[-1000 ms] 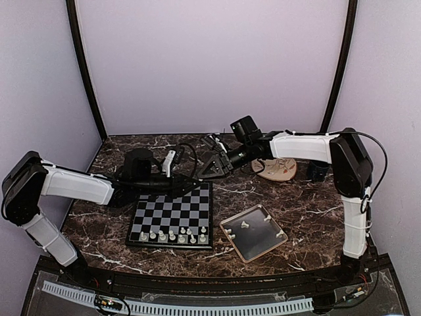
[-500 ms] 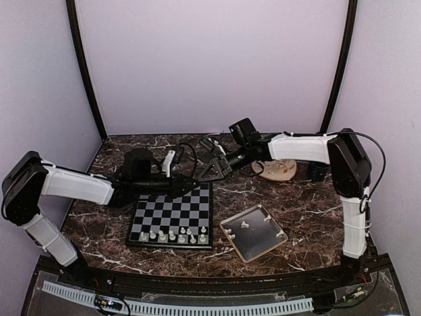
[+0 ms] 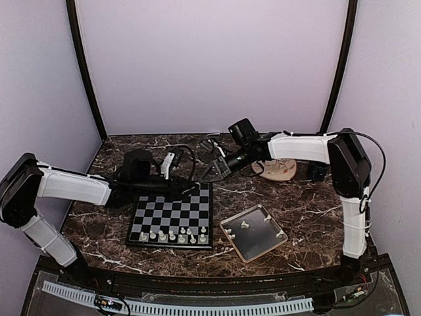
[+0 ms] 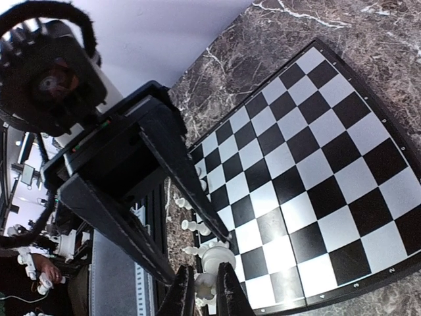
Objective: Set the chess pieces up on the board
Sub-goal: Pass from the left arm to the right, then place the rook on the chessboard, then pick up the rook from the chessboard.
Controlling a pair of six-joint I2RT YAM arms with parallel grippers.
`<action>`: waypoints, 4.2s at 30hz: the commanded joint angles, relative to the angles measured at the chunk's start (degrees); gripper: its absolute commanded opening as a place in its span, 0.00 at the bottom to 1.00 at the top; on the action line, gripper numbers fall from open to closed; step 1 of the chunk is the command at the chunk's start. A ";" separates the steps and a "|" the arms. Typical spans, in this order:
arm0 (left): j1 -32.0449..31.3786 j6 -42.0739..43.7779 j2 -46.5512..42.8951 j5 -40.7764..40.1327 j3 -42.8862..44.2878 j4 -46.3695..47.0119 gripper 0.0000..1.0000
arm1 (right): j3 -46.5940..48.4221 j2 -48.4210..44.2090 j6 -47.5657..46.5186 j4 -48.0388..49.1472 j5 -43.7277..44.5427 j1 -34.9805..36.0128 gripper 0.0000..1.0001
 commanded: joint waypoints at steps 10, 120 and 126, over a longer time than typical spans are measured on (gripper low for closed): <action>1.50 8.12 -21.05 -15.47 -3.08 -29.45 0.43 | 12.48 5.30 -20.64 -18.24 22.31 5.19 0.08; -2.18 15.60 4.48 -20.66 22.18 -65.81 0.04 | -36.09 -30.09 -37.23 -1.75 16.16 -11.99 0.45; -0.87 6.68 -5.21 -24.06 15.15 -72.43 0.04 | -35.91 -29.60 -37.22 -1.91 15.59 -12.00 0.45</action>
